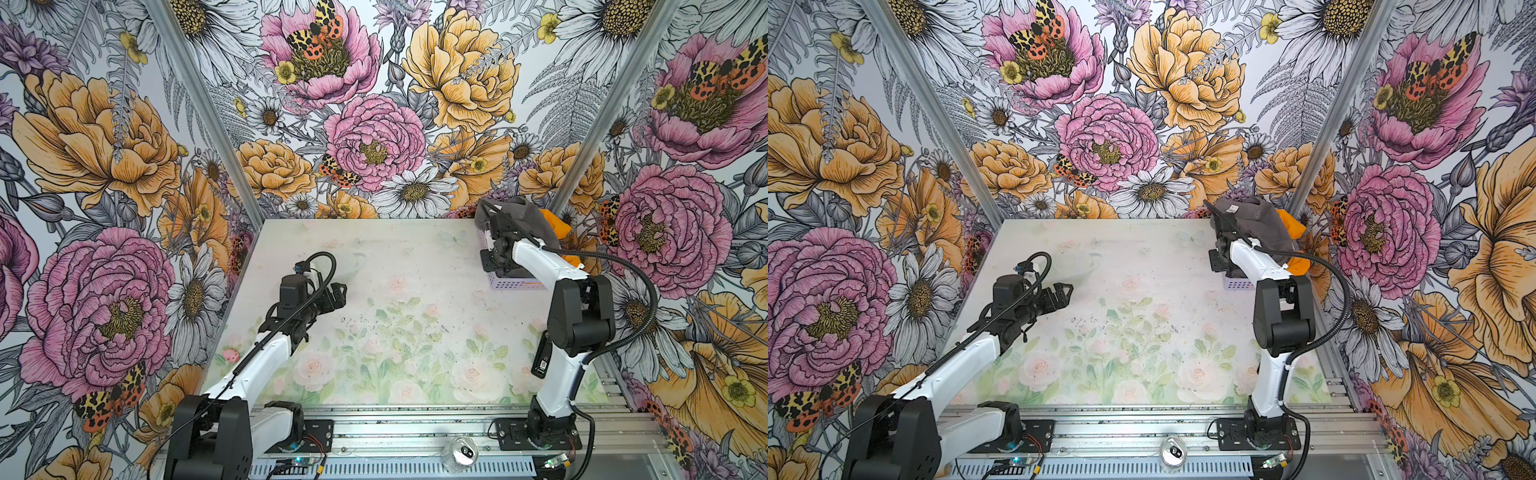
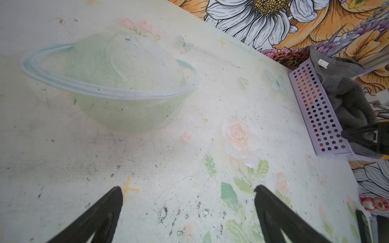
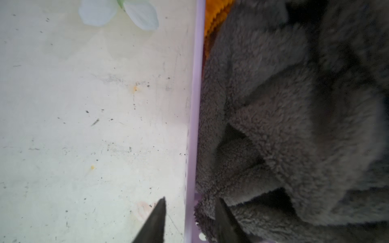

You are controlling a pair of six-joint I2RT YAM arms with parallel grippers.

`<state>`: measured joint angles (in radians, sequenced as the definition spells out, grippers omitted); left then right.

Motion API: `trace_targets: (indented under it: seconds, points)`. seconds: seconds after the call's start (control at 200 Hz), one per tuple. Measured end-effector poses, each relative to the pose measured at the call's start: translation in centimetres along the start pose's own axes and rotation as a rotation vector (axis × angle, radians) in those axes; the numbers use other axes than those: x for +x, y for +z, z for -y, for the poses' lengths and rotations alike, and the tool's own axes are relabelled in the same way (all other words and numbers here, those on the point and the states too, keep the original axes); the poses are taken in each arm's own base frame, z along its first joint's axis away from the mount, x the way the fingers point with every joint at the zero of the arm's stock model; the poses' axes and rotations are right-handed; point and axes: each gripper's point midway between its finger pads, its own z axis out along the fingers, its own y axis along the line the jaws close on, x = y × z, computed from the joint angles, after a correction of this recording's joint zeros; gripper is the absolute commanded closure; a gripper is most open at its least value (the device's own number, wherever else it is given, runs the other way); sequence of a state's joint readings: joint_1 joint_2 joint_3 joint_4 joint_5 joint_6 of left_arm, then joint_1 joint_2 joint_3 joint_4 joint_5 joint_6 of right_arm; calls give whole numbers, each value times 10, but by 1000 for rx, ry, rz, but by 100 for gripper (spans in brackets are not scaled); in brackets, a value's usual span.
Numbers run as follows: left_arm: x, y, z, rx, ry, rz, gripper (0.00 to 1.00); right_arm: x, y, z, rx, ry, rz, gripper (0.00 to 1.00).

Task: Fold and stack the mixed laundry pile
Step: 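Lift the grey towel out of the basket with the right gripper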

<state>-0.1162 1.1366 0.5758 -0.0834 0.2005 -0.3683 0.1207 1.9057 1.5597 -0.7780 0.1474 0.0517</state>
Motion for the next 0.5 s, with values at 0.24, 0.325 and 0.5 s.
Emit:
trace_targets:
  seconds: [0.24, 0.325, 0.5]
  points:
    - [4, 1, 4, 9, 8, -13, 1, -61, -73, 32, 29, 81, 208, 11]
    - [5, 1, 6, 12, 10, -15, 1, -76, -84, 59, 93, 125, 250, 8]
    - [6, 1, 7, 15, 13, -17, 1, -82, -45, 103, 190, 188, 187, 8]
